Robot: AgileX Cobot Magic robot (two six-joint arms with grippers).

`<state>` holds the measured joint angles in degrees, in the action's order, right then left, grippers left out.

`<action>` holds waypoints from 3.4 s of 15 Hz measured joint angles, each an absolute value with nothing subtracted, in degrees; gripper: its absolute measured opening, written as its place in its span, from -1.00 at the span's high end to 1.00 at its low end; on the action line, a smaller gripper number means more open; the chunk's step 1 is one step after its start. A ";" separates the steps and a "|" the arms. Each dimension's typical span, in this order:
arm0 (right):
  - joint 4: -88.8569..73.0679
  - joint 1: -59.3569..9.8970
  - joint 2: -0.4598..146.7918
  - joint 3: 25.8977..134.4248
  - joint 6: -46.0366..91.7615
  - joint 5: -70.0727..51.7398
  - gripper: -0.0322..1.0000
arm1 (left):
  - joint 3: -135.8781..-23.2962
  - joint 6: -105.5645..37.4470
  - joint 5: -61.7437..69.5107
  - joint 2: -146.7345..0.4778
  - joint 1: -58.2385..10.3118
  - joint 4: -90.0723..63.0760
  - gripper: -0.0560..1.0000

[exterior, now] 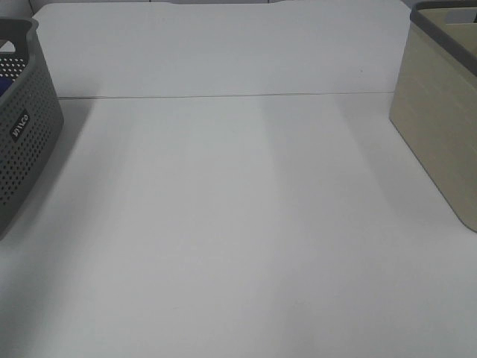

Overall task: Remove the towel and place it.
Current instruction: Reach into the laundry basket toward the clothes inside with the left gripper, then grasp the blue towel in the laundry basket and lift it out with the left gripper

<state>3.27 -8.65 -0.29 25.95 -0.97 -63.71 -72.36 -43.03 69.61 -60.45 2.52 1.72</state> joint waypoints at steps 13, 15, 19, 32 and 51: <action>3.27 -8.65 -0.29 25.95 -0.97 -63.71 -0.34 | -89.27 -66.23 54.55 -104.85 3.78 31.46 -0.68; 3.27 -8.65 -0.29 25.95 -0.97 -63.71 -0.34 | -89.27 -66.23 51.11 -108.23 4.01 33.58 -0.68; 3.27 -8.65 -0.29 25.95 -0.97 -63.71 -0.34 | -89.27 -66.23 48.41 -112.76 7.79 34.21 -0.67; 3.27 -8.65 -0.29 25.95 -0.97 -63.71 -0.34 | -89.27 -72.88 42.00 -119.75 10.49 33.52 -0.59; 3.27 -8.65 -0.29 25.95 -0.97 -63.71 -0.34 | -89.27 -72.02 43.66 -119.75 10.49 28.76 0.89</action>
